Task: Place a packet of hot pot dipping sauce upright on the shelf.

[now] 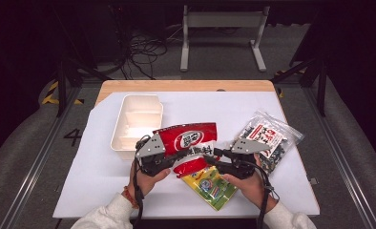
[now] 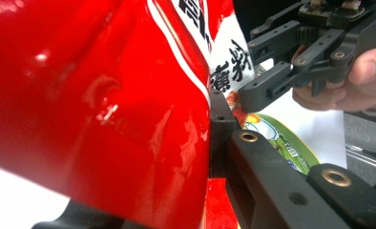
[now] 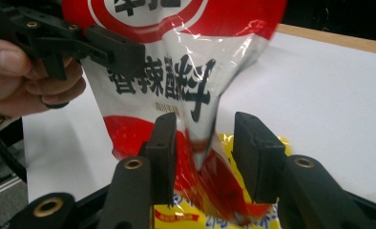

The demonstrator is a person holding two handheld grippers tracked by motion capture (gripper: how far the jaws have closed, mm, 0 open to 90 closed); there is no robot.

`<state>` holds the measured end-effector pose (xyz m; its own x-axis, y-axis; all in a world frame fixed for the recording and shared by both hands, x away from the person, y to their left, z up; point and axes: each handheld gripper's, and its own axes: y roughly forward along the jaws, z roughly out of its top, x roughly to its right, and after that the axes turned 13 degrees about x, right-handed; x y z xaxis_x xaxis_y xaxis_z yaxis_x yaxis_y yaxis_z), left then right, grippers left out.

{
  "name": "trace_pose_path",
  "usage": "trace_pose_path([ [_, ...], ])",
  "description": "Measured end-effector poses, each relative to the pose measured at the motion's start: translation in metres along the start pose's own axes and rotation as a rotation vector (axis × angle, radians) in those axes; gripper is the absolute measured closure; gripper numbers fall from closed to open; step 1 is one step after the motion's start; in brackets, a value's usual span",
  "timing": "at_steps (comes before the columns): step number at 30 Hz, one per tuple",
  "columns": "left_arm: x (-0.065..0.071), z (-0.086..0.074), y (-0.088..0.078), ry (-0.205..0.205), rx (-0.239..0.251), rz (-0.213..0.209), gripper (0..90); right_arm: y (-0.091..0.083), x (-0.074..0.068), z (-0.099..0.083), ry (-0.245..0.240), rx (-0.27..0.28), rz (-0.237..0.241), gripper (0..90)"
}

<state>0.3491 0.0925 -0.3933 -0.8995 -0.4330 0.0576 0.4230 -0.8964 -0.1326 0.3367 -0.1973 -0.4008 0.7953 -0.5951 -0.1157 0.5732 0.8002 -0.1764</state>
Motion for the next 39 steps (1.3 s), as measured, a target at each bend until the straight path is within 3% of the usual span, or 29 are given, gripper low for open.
trace_pose_path([
  [2, 0.000, 0.000, -0.001, 0.004, -0.005, 0.000, 89.8, -0.008, 0.003, 0.003, -0.008, -0.025, -0.003, 50.3],
  [7, 0.002, 0.002, -0.003, 0.033, -0.019, 0.011, 89.8, -0.032, 0.008, 0.008, -0.071, -0.055, -0.045, 42.9],
  [11, 0.001, 0.004, -0.007, 0.050, -0.016, 0.018, 89.8, -0.046, 0.006, 0.003, -0.170, -0.113, -0.110, 38.3],
  [16, 0.003, 0.009, -0.013, 0.103, -0.037, 0.041, 89.8, -0.056, 0.009, -0.004, -0.179, -0.138, -0.141, 35.0],
  [19, 0.000, 0.012, -0.016, 0.108, -0.030, 0.042, 89.8, -0.061, 0.009, -0.008, -0.182, -0.153, -0.142, 34.3],
  [23, -0.005, 0.017, -0.021, 0.114, -0.021, 0.052, 89.8, -0.065, 0.010, -0.017, -0.172, -0.184, -0.118, 33.8],
  [31, -0.009, 0.027, -0.035, 0.136, 0.007, 0.076, 89.8, -0.071, 0.006, -0.023, -0.213, -0.228, -0.104, 31.2],
  [36, -0.015, 0.038, -0.048, 0.156, 0.030, 0.107, 89.8, -0.075, 0.008, -0.027, -0.191, -0.228, -0.100, 29.4],
  [39, -0.023, 0.043, -0.059, 0.159, 0.049, 0.144, 89.8, -0.077, 0.008, -0.028, -0.174, -0.224, -0.066, 26.5],
])
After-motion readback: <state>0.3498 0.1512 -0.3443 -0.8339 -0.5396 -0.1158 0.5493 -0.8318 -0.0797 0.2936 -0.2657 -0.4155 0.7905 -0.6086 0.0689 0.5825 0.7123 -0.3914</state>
